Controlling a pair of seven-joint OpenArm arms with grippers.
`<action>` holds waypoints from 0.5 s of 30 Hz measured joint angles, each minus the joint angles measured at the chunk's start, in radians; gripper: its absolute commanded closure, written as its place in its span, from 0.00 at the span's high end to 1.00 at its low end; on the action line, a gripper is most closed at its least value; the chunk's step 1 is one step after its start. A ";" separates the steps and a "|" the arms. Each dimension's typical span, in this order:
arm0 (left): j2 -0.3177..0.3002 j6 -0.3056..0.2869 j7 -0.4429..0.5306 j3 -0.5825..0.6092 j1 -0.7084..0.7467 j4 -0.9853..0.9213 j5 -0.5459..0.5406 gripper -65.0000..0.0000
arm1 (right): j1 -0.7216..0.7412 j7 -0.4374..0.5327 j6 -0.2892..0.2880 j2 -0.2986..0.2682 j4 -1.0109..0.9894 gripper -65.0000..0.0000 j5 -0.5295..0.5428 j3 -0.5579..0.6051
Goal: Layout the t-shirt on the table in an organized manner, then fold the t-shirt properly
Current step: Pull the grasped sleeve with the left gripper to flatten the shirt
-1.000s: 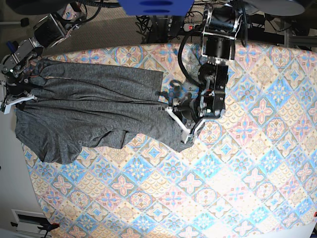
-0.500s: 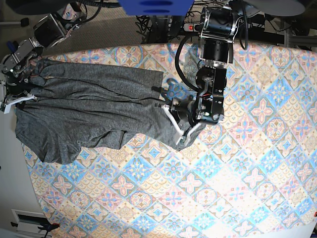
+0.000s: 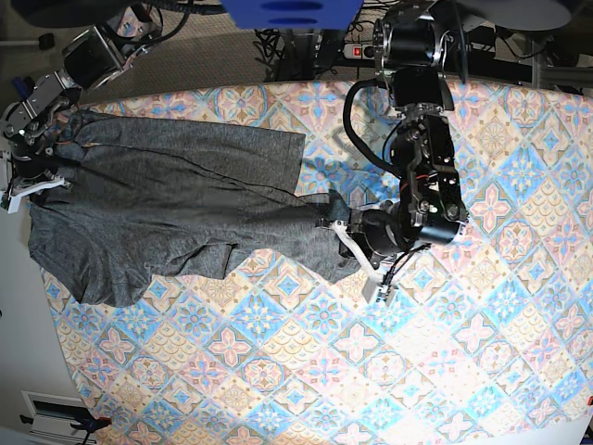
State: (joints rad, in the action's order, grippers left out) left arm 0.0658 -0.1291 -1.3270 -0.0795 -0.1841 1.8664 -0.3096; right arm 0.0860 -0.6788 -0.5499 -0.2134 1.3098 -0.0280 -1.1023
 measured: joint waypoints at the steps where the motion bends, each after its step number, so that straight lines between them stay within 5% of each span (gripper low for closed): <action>1: 0.001 0.000 -0.011 -0.007 -0.006 0.000 0.000 0.00 | 0.000 0.000 0.000 0.000 0.001 0.00 0.000 0.000; 10: -0.006 -0.003 -0.047 -0.021 -0.030 0.091 -0.043 0.00 | 0.005 0.011 -0.005 -0.006 0.313 0.00 0.008 0.000; 15: -0.050 -0.003 -0.063 0.046 -0.003 0.024 -0.056 0.00 | -0.002 -0.012 -0.005 0.000 0.324 0.00 0.000 -0.001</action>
State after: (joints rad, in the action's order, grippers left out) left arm 0.0158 -0.1322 -1.3899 -0.0338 -0.1867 1.8908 -0.3660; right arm 0.0845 -0.6907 -0.5549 -0.2131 1.6341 -0.0280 -1.1030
